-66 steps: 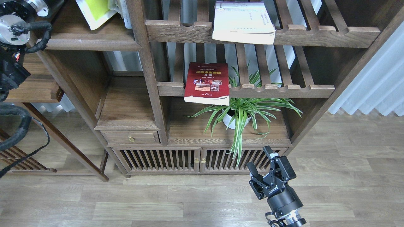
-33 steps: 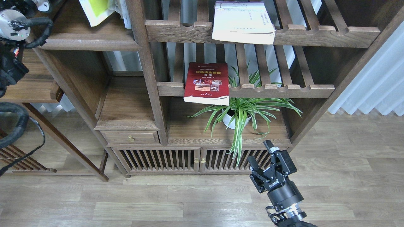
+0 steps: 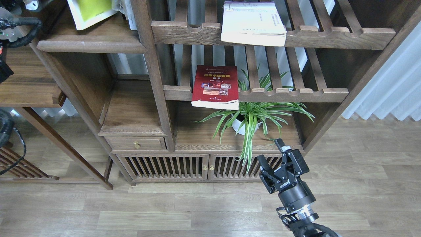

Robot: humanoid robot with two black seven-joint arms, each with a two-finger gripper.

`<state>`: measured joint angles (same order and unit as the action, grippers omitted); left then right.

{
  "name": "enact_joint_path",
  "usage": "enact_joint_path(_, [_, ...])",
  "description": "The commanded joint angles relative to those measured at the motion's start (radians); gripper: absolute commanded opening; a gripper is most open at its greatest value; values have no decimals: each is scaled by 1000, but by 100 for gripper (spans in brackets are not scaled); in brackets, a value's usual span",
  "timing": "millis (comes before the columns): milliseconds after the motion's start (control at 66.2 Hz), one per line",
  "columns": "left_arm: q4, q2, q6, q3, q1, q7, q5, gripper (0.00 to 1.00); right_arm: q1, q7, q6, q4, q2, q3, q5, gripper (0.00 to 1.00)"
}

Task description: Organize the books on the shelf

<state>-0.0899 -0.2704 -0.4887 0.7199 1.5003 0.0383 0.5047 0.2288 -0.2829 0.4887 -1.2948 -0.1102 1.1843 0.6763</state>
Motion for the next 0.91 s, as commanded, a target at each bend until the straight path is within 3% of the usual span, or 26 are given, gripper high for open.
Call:
enact_joint_path(0, [-1,2,0,-22,15,-2,0,20,0,-1,0,0,0,0,3,98])
enact_joint_path(211, [-1,7,0,-14,23,-2,-2,23,0,-1,0,0,-11,0,11,98])
enact_joint_path(589, [-25,17,0,67,17,52,-110,36,-9,1,0,0,-14,0,19,98])
enact_joint_path(891, [-94,23,0,159,6,80,-199,39,-9,1,0,0,-11,0,19,98])
